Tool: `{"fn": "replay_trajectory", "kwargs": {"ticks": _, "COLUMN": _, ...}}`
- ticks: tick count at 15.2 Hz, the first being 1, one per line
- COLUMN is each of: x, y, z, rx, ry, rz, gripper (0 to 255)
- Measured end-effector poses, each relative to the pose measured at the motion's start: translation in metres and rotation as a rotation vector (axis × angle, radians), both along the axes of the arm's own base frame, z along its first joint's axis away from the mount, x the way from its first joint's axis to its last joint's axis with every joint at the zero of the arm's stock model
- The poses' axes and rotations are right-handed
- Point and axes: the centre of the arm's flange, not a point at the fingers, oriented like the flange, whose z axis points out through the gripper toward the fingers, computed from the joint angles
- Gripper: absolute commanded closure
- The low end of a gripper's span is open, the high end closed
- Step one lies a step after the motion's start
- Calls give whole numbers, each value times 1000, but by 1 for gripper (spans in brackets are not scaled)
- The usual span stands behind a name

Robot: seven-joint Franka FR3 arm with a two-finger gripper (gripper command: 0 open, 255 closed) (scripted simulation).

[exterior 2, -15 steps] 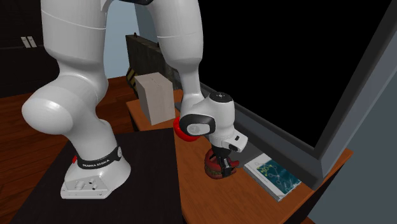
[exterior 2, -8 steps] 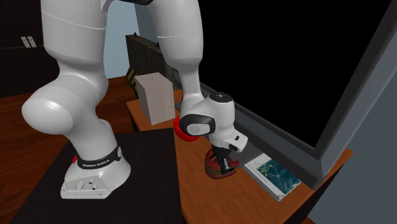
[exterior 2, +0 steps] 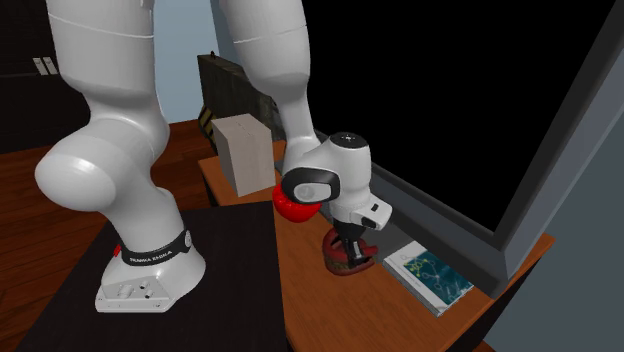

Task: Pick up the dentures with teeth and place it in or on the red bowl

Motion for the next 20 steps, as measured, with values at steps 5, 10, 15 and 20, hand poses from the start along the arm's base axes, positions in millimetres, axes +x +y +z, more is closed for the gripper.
{"fn": "replay_trajectory", "kwargs": {"ticks": 5, "x": -1, "y": 2, "z": 25, "rx": 0, "ry": 0, "rz": 0, "gripper": 255}}
{"fn": "replay_trajectory", "kwargs": {"ticks": 10, "x": 0, "y": 0, "z": 53, "rx": 0, "ry": 0, "rz": 0, "gripper": 255}}
{"fn": "replay_trajectory", "kwargs": {"ticks": 15, "x": -1, "y": 1, "z": 79, "rx": 0, "ry": 0, "rz": 0, "gripper": 255}}
{"fn": "replay_trajectory", "kwargs": {"ticks": 20, "x": -1, "y": 0, "z": 105, "rx": 0, "ry": 0, "rz": 0, "gripper": 255}}
